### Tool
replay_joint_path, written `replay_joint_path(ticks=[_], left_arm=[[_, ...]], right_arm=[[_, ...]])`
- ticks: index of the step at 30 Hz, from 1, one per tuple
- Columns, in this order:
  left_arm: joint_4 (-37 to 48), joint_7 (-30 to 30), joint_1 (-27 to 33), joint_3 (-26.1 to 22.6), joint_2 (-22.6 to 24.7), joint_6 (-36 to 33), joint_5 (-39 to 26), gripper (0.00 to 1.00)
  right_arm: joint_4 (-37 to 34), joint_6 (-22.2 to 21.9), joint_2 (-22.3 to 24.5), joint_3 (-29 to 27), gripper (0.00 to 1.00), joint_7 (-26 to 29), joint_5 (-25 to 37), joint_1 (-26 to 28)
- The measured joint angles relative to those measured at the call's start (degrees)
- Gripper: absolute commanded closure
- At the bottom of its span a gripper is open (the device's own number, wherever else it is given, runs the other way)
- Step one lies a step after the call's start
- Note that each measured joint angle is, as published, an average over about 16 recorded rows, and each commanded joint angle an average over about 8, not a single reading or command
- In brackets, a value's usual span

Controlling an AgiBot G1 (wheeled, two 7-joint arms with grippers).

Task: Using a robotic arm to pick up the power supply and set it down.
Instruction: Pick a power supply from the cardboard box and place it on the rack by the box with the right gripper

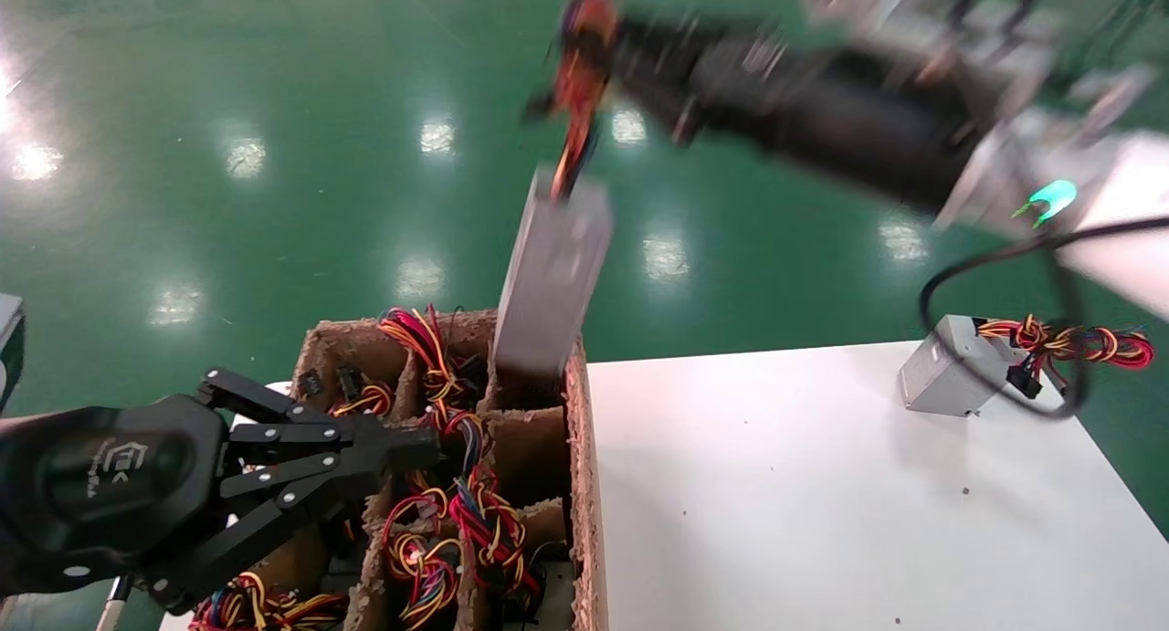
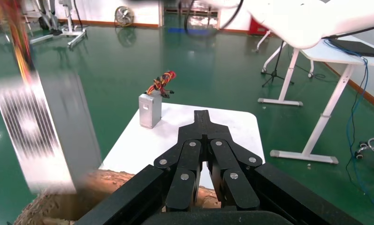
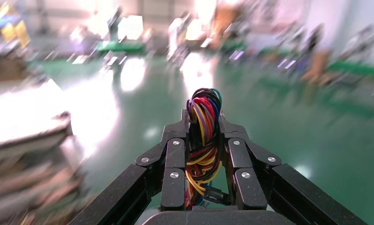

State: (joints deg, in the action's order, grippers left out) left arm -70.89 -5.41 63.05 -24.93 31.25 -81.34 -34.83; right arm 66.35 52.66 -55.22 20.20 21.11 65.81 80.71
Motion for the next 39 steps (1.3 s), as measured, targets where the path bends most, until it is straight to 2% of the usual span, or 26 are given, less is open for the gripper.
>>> replay_joint_path(ticks=[9,18,28,39], left_arm=[[0.0,0.0,0.0,0.0,0.0,0.0,0.0,1.00],[0.0,0.0,0.0,0.0,0.0,0.0,0.0,1.00],[0.0,0.0,0.0,0.0,0.0,0.0,0.0,1.00],[0.0,0.0,0.0,0.0,0.0,0.0,0.0,1.00]], right_arm=[[4.9,-14.1,3.1,-3.4,1.00,6.2,2.1,-3.6],[0.6,-24.0,5.3,-0.5,1.00,15.5,9.4,-6.4],[-4.9,-30.1,7.5,4.5,1.00,26.8,18.2,-8.7],[-6.2,-33.2,10.7,7.3,1.00,38.7,24.9,-12.0]])
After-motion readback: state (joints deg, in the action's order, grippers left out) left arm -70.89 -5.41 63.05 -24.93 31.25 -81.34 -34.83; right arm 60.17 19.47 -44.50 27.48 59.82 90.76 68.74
